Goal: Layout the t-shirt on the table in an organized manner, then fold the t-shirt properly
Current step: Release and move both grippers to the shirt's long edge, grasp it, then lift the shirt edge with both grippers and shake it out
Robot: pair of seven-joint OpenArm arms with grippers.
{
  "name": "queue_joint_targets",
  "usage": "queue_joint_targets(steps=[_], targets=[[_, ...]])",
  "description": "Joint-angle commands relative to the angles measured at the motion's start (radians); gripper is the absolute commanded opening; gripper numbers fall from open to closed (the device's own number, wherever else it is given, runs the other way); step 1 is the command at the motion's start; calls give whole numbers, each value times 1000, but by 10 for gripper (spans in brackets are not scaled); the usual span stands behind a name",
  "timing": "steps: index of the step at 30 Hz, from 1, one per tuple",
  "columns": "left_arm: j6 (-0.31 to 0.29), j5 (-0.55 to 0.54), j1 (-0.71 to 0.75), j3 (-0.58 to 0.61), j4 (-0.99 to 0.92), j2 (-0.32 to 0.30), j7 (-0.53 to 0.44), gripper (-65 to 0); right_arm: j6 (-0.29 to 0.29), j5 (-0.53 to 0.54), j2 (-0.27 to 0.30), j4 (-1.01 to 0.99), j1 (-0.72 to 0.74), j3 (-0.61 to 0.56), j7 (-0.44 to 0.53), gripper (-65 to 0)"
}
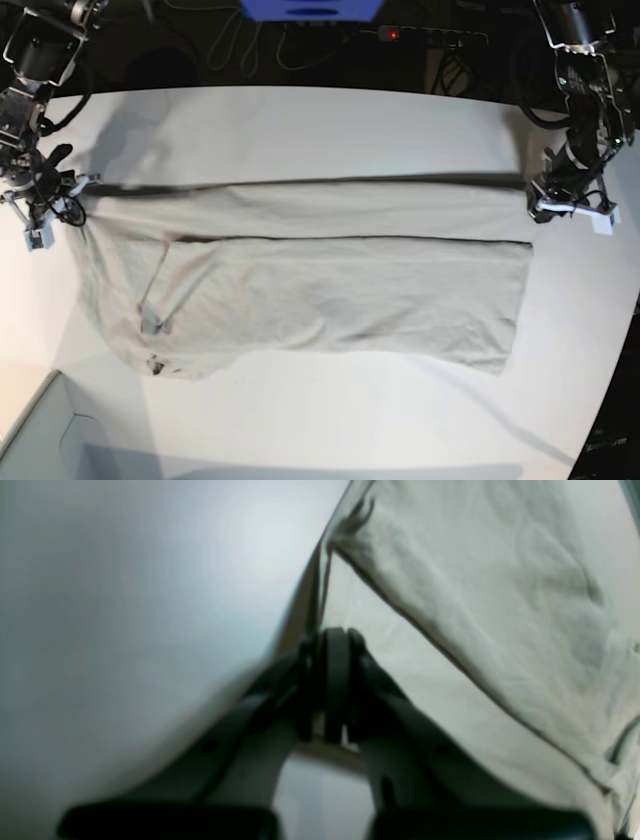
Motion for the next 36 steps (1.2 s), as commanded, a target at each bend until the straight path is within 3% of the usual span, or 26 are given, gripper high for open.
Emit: queue_joint_targets(steps=[1,5,11,20,26,36], targets=[[-10,-13,3,-3,47,-13,-17,-650,-3,14,14,59,-7,4,23,-650],[-10,-14,67,-27,136,-13,-13,-650,-3,14,-12,234,-86,4,20,-650],[-12,-14,113,-202,302,17,156,-650,-3,16,-15,420,-158,6,19,-650],[-12,-14,-36,-239,371,15,323,-650,-3,13,-9,471,-66,3,15,-650],[-12,-13,-25,-239,359,24,329,-650,-3,13,-23,481,-156,35,19,-650],[-12,-13,122,-241,331,46,328,-650,-3,14,-49,480,-326,87,23,-650]])
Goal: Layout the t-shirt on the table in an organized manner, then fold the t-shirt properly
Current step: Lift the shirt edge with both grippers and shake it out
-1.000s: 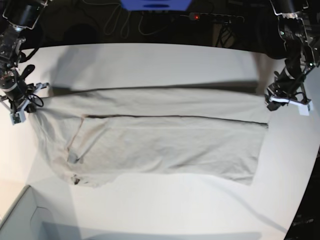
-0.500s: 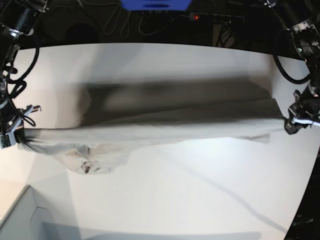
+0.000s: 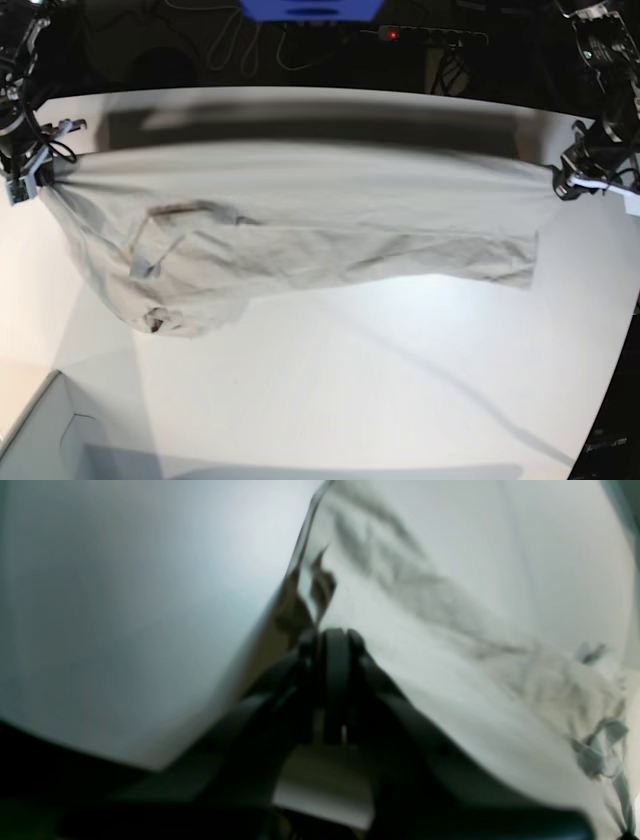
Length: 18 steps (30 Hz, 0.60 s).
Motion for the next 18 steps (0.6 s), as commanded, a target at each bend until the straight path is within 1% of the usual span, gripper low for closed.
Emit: queue_joint_targets(steps=[1,5,10,15,18], targets=[[0,-9,12,-6,4,-13,-12,-650,-8,5,19,17,-11,9,20,-650],[0,-8,50,-6,-42,13,-14,-650,-8,7,19,14,-49,12,20,-650],[0,-9,50,-6,-58,13,-14,-650,-8,7,19,18,-44,8,20,-650],[0,-11,-66,-5,-58,6,-12,-650,-8,7,21,20,88,4,15,-650],[1,-8,-172,-3,-64,3,-2,-650,-8,4,21,18,190,3,14,-650]])
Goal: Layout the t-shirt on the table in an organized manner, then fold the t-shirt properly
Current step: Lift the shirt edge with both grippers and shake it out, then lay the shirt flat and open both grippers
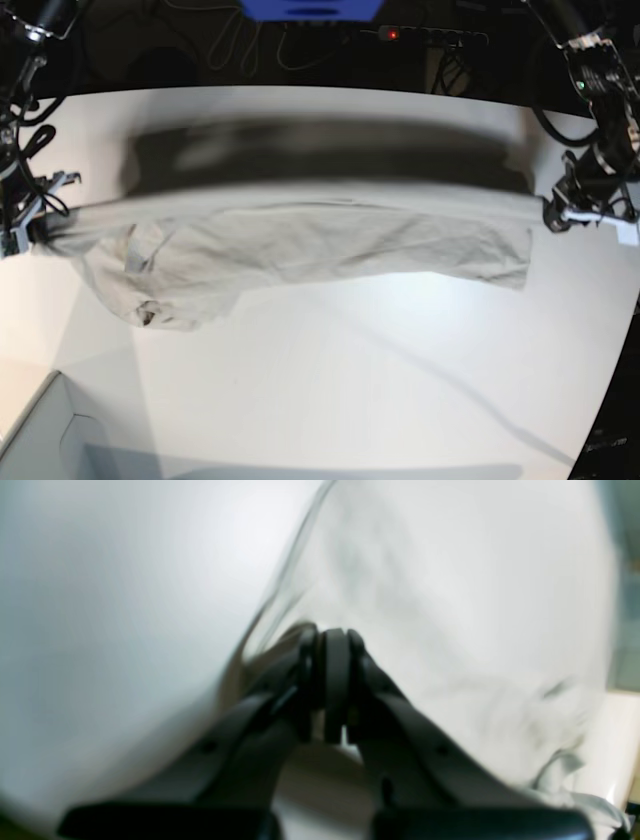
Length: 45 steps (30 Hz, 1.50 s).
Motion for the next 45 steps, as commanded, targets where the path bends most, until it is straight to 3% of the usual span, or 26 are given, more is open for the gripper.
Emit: queue_joint_targets(steps=[1,6,11,18,25,29,33,39,45], targets=[[0,-9,-39,-2,14,-19,-17,-650,-7,7,21,19,38,8,24,-650],[6,-6,-230,7,-30,-18,-17,-650,-7,7,19,17,226,-20,24,-650],[11,-6,-440,108,-159,-54,-27,-650,-7,2,27,-53,434,-70,24,-650],[11,-5,-745,181,-329,-68,-27,-650,-7,-122,34,-202,755,-76,26,-650],[5,54,-957,213,-406,-64,-27,-650,-7,-122,59,-237,885,-76,26,-650],[5,46,-977,248,-398,-65,-23,-650,-7,-122,60,-204,867,-70,24,-650],[3,41,-905,246,-395,-68,-17,-650,-7,-119,54,-144,735,-47,24,-650],[1,38,-632,237,-311,-93,-30,-650,-7,-22,22,-82,468,5,27,-650],[1,-48,-375,119,-306,-94,-30,-650,-7,93,13,-82,201,26,29,-650]])
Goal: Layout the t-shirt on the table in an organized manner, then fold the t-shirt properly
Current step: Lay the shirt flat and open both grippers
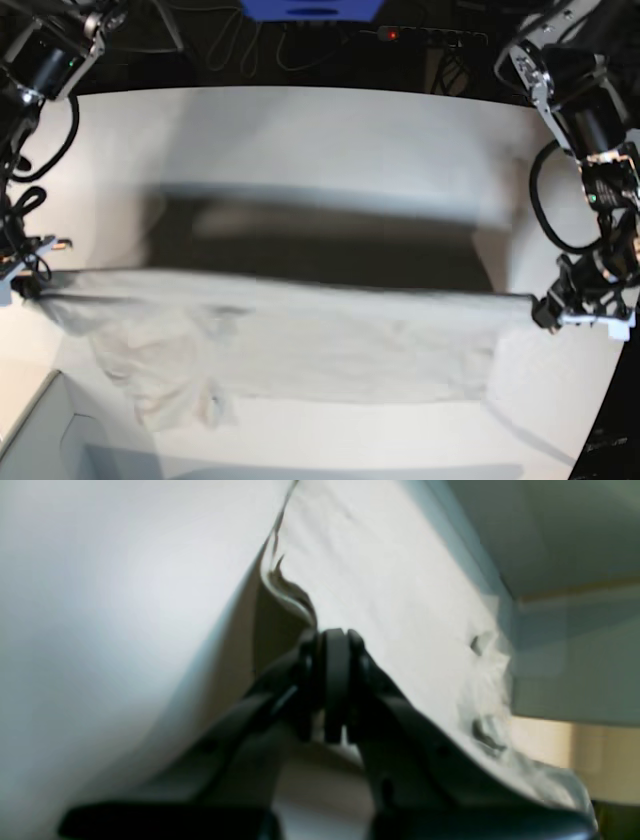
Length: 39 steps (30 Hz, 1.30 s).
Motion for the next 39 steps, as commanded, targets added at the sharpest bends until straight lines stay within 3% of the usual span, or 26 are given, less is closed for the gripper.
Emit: queue_joint_targets(steps=[1,9,16,25,39], targets=[[-5,-25,13,-22,16,-17,-8,-650,-3,35,14,20,-27,3,24,-650],[-7,-37,237,-62,24,-12,-8,-650,-3,80,-21,16,-296,2,26,-650],[-7,-37,381,-63,27,0,-8,-650,-3,78,-47,20,-420,2,26,-650],[-7,-37,437,-172,28,-6,2,-650,-3,78,-41,18,-462,17,26,-650],[-7,-37,464,-181,28,-26,4,-650,-3,75,-30,18,-485,30,27,-650]])
